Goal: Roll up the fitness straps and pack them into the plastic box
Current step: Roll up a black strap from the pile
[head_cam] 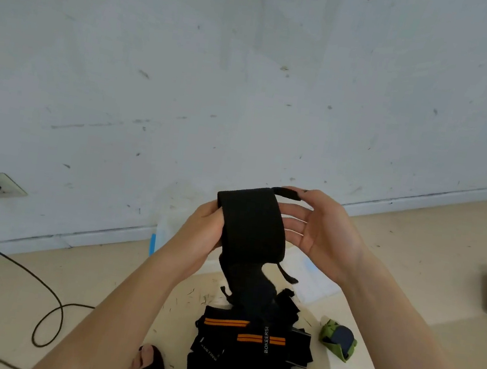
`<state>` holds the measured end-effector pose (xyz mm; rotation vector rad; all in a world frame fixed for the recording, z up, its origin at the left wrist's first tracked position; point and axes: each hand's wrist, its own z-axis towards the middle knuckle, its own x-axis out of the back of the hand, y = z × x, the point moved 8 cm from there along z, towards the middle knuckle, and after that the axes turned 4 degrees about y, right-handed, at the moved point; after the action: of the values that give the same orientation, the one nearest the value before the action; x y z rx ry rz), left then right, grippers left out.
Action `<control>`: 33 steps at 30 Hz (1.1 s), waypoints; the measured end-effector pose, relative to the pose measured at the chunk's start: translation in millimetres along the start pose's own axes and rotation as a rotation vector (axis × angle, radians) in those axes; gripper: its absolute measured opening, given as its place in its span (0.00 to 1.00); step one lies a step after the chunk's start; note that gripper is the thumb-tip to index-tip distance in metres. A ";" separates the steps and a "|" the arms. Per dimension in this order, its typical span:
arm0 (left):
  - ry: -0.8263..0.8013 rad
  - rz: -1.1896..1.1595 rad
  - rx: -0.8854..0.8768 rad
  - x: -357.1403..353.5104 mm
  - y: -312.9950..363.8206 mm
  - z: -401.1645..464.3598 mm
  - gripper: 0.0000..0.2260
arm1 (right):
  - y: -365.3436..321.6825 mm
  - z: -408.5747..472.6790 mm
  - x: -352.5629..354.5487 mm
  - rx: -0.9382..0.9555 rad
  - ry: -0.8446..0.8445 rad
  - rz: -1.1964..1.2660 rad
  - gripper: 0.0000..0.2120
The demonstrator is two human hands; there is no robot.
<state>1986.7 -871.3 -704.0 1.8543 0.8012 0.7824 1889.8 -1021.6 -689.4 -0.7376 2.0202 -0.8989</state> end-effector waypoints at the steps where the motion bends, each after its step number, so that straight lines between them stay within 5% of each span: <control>1: 0.023 0.010 0.012 0.3 -1.8 1.4 0.05 | 0.6 -1.2 -1.9 0.013 -0.012 -0.039 0.16; 8: 0.095 0.162 0.019 4.2 3.5 0.9 0.14 | 10.8 -1.0 -2.2 0.099 0.149 -0.304 0.30; 18: 0.096 -0.058 0.151 2.9 -14.2 10.9 0.15 | 24.1 5.0 0.3 0.105 0.243 -0.360 0.37; 29: 0.029 -0.231 0.090 -2.7 0.9 0.8 0.17 | 14.5 5.4 -2.6 0.170 0.195 -0.437 0.13; 33: -0.008 -0.251 0.083 -4.0 1.0 1.9 0.20 | 18.1 4.5 -4.6 0.162 0.175 -0.388 0.11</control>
<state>1986.1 -875.7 -704.5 1.7840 1.0517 0.5895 1892.6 -1009.2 -703.8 -1.0075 1.9554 -1.3752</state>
